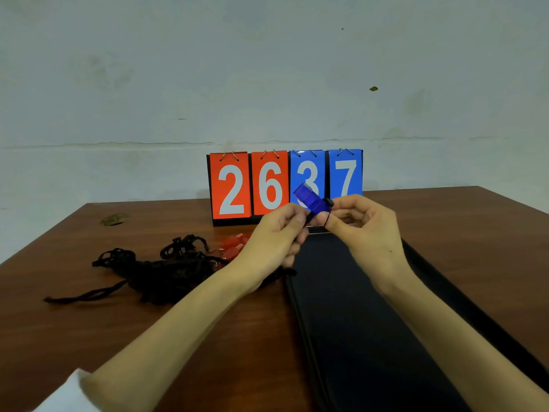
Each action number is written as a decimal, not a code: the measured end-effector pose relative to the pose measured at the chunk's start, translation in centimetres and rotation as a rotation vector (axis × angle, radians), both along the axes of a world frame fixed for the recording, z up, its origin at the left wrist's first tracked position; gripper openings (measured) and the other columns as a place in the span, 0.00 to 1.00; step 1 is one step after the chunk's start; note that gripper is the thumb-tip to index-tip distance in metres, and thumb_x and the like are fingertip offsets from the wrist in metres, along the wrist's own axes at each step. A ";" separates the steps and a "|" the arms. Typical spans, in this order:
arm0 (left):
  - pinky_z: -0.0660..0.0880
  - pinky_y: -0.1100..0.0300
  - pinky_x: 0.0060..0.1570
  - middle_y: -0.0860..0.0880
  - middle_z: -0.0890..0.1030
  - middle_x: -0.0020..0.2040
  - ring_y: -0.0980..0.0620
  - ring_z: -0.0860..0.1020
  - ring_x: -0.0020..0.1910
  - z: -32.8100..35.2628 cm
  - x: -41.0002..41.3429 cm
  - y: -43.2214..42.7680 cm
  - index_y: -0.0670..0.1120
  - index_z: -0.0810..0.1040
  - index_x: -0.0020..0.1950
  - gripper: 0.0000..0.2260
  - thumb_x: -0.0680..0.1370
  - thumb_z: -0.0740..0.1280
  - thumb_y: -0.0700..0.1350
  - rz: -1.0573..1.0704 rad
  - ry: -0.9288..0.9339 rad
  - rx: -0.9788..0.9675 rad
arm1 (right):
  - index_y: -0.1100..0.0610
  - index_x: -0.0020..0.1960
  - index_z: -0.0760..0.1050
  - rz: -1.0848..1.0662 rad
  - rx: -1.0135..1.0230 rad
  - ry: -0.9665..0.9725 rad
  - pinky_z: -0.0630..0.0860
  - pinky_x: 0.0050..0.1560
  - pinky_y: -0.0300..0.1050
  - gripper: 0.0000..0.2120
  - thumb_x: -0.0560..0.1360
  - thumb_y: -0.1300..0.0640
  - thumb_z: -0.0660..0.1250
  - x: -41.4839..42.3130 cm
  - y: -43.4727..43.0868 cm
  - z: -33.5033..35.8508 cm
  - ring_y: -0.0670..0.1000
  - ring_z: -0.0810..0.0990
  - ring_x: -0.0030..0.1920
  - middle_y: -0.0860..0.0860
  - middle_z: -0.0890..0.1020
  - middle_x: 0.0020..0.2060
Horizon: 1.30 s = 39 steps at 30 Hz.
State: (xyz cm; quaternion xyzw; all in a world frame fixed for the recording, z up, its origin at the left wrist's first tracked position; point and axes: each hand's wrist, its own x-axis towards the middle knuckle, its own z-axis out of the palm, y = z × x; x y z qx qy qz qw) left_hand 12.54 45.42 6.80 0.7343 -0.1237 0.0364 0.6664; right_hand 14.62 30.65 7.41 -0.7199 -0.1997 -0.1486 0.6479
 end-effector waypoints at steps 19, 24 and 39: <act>0.72 0.70 0.31 0.50 0.79 0.29 0.60 0.74 0.25 5.1 -1.4 3.6 0.47 0.79 0.39 0.08 0.74 0.69 0.50 0.032 -0.163 0.795 | 0.53 0.48 0.79 -0.021 -0.634 -0.234 0.72 0.37 0.27 0.09 0.68 0.57 0.73 -0.4 0.1 -0.5 0.39 0.77 0.38 0.41 0.79 0.37; 0.69 0.69 0.27 0.50 0.76 0.23 0.59 0.70 0.21 5.0 -1.1 4.2 0.46 0.78 0.44 0.06 0.75 0.68 0.48 0.010 -0.143 0.733 | 0.47 0.40 0.77 0.239 -0.489 -0.098 0.74 0.37 0.29 0.10 0.67 0.61 0.74 -1.1 0.3 -0.2 0.37 0.78 0.38 0.41 0.79 0.33; 0.59 0.66 0.19 0.49 0.72 0.26 0.56 0.62 0.19 2.9 -0.9 1.2 0.43 0.77 0.44 0.17 0.81 0.56 0.51 0.049 0.156 0.473 | 0.55 0.43 0.77 0.166 0.137 0.127 0.73 0.34 0.32 0.06 0.68 0.63 0.71 -0.6 -0.2 0.7 0.40 0.78 0.32 0.54 0.83 0.38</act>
